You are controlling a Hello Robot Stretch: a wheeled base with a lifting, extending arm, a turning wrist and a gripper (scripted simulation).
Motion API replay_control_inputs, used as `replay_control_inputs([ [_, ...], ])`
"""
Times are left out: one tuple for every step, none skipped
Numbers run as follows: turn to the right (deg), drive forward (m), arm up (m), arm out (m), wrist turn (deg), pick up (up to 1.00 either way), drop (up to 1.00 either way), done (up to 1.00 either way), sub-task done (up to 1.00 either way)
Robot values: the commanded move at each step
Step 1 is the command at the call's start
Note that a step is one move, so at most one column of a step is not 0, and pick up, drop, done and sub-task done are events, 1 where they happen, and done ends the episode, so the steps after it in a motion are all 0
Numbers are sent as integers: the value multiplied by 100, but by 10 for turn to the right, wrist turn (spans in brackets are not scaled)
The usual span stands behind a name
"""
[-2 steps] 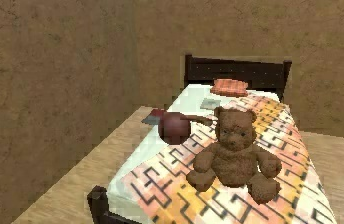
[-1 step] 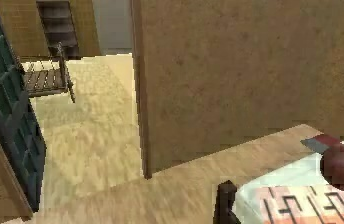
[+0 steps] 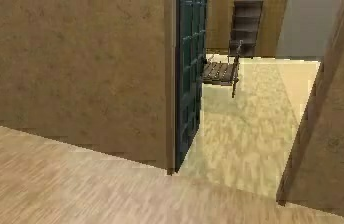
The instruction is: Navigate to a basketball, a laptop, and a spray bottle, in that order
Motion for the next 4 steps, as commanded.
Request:
replay_control_inputs([
  [-450, 0, 0, 0, 0, 0, 0, 0, 0],
  [-60, 0, 0, 0, 0, 0, 0, 0, 0],
  [0, 15, 0, 0, 0, 0, 0, 0, 0],
  [-450, 0, 0, 0, 0, 0, 0, 0, 0],
])
